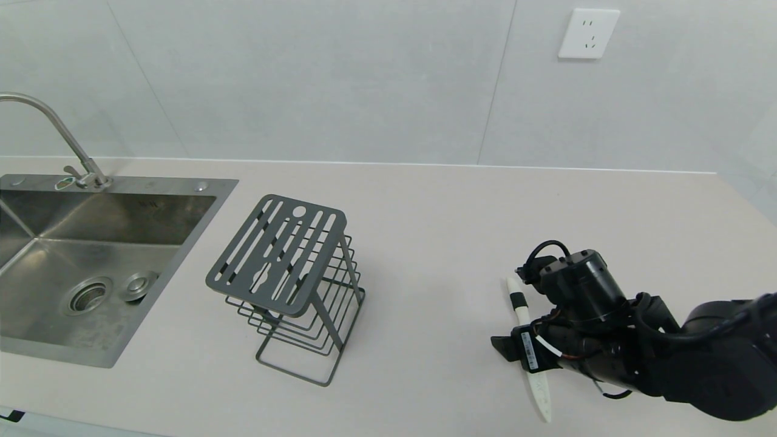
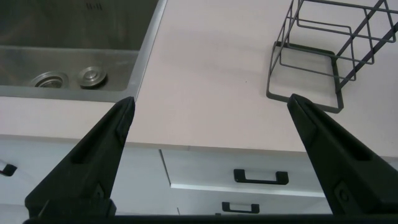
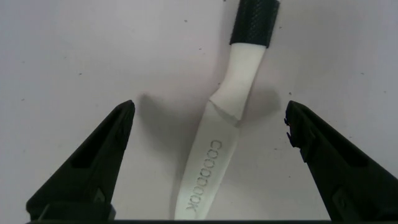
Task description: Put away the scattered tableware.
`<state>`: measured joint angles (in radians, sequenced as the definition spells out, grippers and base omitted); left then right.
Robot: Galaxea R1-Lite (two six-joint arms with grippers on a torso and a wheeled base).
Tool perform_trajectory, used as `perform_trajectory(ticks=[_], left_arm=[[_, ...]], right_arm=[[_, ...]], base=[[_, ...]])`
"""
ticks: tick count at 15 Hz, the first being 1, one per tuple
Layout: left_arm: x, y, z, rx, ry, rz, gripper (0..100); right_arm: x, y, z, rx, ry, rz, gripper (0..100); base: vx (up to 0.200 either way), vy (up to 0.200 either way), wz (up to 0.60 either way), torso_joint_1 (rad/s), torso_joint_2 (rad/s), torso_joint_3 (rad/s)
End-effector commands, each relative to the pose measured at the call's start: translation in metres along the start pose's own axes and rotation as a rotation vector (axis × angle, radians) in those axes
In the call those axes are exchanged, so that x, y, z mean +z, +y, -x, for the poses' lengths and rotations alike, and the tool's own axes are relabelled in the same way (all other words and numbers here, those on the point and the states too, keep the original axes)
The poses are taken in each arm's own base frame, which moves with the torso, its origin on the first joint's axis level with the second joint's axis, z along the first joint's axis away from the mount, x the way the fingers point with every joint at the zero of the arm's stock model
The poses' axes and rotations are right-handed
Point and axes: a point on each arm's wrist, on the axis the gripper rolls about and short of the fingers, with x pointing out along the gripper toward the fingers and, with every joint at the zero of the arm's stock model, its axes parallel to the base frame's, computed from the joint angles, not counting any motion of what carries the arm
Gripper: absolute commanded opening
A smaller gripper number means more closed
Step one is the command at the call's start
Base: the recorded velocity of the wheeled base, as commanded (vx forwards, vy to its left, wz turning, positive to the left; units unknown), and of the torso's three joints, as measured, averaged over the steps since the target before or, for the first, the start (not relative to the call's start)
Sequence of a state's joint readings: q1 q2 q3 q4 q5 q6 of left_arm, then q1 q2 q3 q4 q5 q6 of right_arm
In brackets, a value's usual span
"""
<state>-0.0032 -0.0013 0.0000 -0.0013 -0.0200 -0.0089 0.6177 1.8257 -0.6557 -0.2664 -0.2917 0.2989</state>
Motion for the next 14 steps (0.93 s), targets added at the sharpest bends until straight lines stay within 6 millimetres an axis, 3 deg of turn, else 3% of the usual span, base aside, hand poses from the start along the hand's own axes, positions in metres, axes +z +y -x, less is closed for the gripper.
perform_trajectory(ticks=[1,6,7,14], left_arm=[[0.000,0.000,0.000,0.000,0.001,0.000,100],[0.000,0.000,0.000,0.000,0.001,0.002,100],[0.000,0.000,0.000,0.000,0.001,0.002,100],[0.000,0.000,0.000,0.000,-0.001,0.003,100]], right_arm=[[-0.002,-0.001,-0.001,-0.003,0.007,0.001,100],[-0.003,-0.001,-0.002,-0.017,0.010,0.003,100],[-0.005,-0.001,-0.003,-0.021,0.020,0.004,0],[-0.009,-0.008,-0.013,-0.047,0.054,-0.013,0]], base=[[0.000,0.000,0.00,0.000,0.00,0.000],[0.000,0.000,0.00,0.000,0.00,0.000],[0.000,0.000,0.00,0.000,0.00,0.000],[0.000,0.000,0.00,0.000,0.00,0.000]])
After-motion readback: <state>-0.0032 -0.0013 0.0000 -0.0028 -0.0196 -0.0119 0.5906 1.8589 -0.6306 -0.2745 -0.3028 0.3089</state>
